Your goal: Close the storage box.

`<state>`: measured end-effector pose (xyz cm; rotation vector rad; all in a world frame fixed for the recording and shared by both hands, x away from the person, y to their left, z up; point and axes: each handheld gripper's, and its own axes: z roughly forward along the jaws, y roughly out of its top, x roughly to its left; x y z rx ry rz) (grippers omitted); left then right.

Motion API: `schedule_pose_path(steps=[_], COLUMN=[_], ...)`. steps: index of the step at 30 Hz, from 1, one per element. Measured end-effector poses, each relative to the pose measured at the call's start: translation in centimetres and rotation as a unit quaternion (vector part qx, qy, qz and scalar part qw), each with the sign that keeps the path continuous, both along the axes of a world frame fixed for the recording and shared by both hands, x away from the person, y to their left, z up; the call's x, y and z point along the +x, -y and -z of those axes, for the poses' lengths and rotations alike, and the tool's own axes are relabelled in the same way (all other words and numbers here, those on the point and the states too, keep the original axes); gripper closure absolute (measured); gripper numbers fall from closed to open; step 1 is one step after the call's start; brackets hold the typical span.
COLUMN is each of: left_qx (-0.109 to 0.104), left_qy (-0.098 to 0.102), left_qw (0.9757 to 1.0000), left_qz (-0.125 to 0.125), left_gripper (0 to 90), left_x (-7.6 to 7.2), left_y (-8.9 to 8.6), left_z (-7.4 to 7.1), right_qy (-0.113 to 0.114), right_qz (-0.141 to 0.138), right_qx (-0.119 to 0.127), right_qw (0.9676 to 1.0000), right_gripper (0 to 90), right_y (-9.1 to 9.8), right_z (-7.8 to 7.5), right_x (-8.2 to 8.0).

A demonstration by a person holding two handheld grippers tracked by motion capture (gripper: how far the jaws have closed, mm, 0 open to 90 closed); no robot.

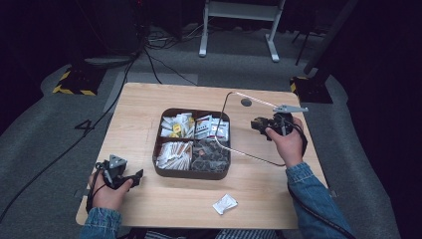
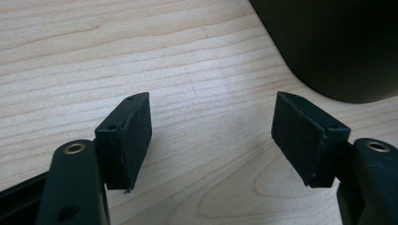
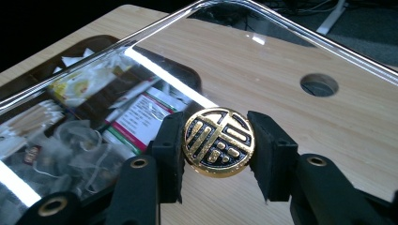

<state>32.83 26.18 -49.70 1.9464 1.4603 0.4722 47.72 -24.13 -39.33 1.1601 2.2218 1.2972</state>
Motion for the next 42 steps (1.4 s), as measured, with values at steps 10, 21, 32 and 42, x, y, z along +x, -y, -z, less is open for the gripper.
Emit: schedule_pose_path(steps=[10, 21, 32, 42], left_qx=[0.012, 0.026, 0.026, 0.027], left_qy=[0.02, 0.023, 0.023, 0.024], left_qw=[0.9997, 0.9994, 0.9993, 0.9993], left_qz=[0.006, 0.011, 0.012, 0.009], left_gripper=[27.3, 26.8, 26.5, 26.5], left_x=[0.4, 0.5, 0.7, 0.8], left_y=[0.4, 0.7, 0.6, 0.6], left_z=[0.7, 0.8, 0.8, 0.8], right_qy=[0.002, -0.002, -0.008, -0.009], right_qz=[-0.029, -0.048, -0.07, -0.09], right_qx=[-0.018, -0.036, -0.048, -0.043], right_qw=[0.9994, 0.9982, 0.9964, 0.9949], right_gripper=[59.4, 59.4, 59.4, 59.4], right_y=[-3.9, -6.7, -9.2, -12.4], right_z=[-1.9, -2.9, -2.9, -2.6], right_x=[-0.2, -0.2, -0.1, -0.1])
